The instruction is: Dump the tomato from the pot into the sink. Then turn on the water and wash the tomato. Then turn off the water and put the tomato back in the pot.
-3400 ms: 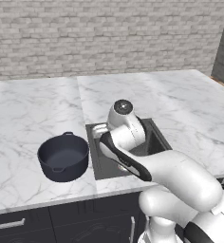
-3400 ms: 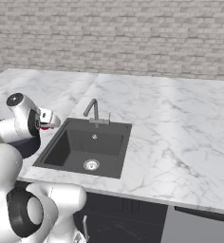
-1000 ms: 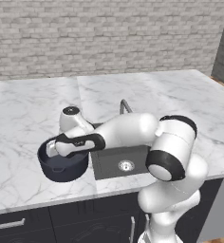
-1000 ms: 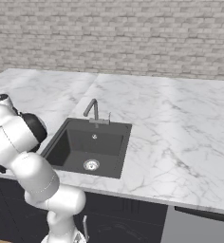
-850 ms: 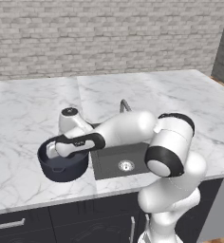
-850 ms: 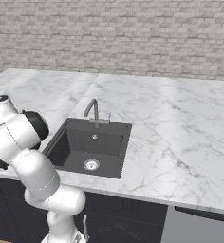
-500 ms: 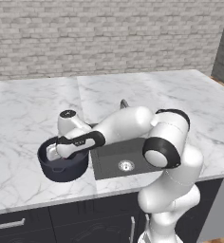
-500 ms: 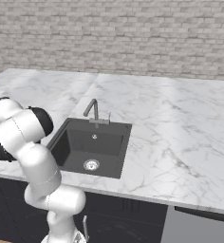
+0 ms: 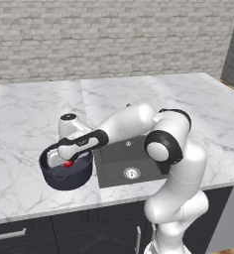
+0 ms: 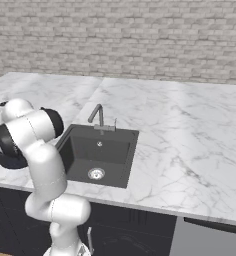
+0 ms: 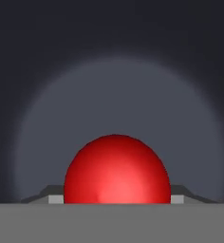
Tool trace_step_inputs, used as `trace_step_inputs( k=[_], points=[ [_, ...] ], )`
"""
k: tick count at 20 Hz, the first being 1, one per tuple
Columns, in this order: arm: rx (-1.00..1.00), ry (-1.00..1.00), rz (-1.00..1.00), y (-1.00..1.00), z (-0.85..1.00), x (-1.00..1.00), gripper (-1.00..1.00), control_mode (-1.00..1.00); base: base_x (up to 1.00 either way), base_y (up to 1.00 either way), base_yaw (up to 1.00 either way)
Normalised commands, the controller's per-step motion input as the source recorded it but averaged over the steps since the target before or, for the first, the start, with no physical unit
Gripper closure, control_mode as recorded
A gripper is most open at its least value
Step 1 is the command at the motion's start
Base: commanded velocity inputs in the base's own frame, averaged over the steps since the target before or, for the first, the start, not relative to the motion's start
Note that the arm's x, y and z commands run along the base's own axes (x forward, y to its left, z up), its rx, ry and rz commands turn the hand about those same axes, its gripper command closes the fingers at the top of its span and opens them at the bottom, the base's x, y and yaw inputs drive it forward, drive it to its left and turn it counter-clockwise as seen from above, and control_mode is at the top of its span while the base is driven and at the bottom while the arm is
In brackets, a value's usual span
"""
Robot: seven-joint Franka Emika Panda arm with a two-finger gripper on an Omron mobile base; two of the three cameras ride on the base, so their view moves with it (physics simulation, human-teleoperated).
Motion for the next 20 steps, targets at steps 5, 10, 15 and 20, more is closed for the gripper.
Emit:
trace_step_inputs(
  k=[5, 10, 15, 20],
  points=[
    [0.0, 0.0, 0.0, 0.0, 0.0, 0.0, -1.0, -1.0, 0.0, 0.0, 0.0],
    [-0.01, 0.0, 0.0, 0.0, 0.03, 0.0, -1.0, -1.0, 0.0, 0.0, 0.0],
    [0.0, -0.01, 0.0, -0.03, 0.42, -0.32, -1.0, -1.0, 0.0, 0.0, 0.0],
    [0.0, 0.0, 0.0, -0.18, 0.43, -0.42, -1.0, -1.0, 0.0, 0.0, 0.0]
  ],
)
